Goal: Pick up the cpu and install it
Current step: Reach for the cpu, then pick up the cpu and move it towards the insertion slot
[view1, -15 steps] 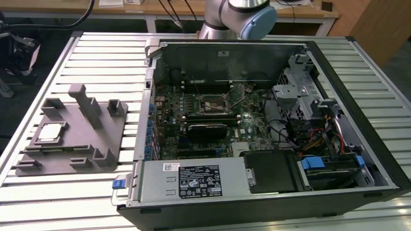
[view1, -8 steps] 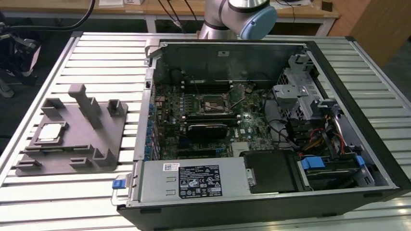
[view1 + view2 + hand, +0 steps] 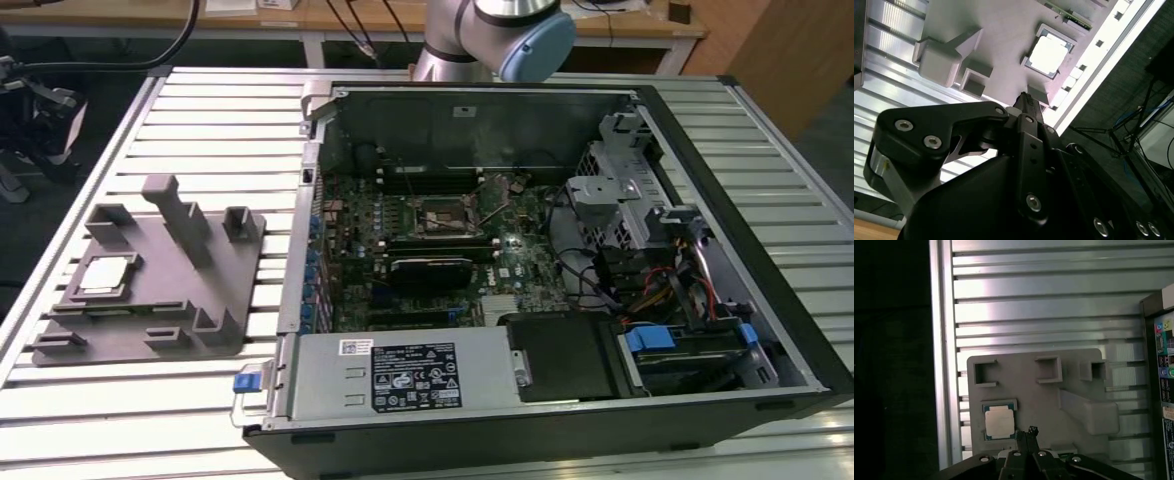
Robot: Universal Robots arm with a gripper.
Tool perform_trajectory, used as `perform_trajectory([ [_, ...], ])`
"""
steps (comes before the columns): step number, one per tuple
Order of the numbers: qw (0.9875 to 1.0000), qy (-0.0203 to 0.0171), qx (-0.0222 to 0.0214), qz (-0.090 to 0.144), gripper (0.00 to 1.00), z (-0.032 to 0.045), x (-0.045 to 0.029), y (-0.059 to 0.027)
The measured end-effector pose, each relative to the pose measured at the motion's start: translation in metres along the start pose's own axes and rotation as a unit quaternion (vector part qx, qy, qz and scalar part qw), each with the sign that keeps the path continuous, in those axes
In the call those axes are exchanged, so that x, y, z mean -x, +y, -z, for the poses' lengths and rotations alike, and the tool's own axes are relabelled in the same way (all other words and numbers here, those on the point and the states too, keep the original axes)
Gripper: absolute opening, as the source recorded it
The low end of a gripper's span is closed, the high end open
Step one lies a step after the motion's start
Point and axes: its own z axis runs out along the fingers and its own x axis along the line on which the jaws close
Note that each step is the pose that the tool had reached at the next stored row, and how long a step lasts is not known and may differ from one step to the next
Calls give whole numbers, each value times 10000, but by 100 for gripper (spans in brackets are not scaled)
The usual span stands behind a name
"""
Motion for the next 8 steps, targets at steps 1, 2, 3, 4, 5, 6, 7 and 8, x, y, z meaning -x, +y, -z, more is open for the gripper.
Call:
perform_trajectory([
  [1,10000,0,0,0,11,-12,-1,-3],
  [2,10000,1,-1,0,11,-24,-1,-6],
  [3,10000,0,0,0,11,-34,-1,-8],
  [4,10000,1,-1,0,11,-35,-1,-8],
  [5,10000,1,-1,0,11,-35,-1,-8],
  [6,10000,1,-1,0,11,-34,-1,-8],
  [7,10000,1,-1,0,11,-38,-1,-9],
  [8,10000,1,-1,0,11,-40,-1,-9],
])
